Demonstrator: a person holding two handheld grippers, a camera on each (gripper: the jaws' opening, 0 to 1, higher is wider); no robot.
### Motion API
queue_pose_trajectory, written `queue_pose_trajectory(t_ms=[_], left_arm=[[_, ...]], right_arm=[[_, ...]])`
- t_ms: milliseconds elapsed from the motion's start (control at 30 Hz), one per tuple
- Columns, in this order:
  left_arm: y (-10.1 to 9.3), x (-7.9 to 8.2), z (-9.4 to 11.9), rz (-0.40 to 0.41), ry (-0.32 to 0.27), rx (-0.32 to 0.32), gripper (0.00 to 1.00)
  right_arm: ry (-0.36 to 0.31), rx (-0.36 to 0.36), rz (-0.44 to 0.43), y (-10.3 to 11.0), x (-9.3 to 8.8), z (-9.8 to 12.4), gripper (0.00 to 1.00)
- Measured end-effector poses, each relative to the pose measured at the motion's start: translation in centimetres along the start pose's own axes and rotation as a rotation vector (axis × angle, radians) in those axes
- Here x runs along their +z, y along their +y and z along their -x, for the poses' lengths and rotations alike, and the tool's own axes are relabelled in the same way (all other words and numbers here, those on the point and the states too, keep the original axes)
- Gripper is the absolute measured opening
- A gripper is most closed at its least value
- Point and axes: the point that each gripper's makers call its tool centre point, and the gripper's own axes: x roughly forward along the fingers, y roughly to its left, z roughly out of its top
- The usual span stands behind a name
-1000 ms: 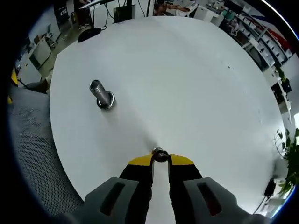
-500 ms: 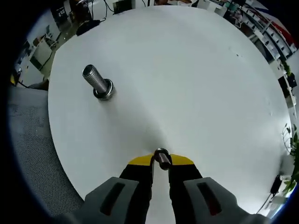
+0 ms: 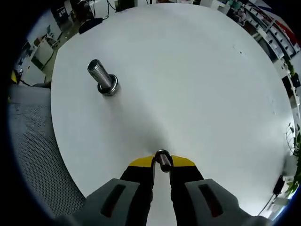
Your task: Place the washer onto the threaded stud by aligning its center hole with the stud, sliding it down to the base, and recovering from edge contact or off-axis alignment until the washer reaches the visible bottom stop.
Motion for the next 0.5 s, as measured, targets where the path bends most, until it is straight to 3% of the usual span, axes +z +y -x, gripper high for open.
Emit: queue_pose_trajectory(t_ms=[200, 400, 500], left_arm=[[0.2, 0.1, 0.1, 0.008, -0.011, 0.005, 0.14], [0.1, 0.4, 0.2, 0.008, -0.022, 0.003, 0.14], [0.1, 0.4, 0.2, 0.012, -0.028, 0.002, 0.14]], right_arm=[[-0.014, 0.01, -0.026, 0.1, 0.2, 0.0, 0.19], [-0.016, -0.013, 0.025, 0.4, -0.7, 0.9, 0.23], [-0.069, -0.036, -0.015, 0.2, -0.9, 2.3, 0.25]])
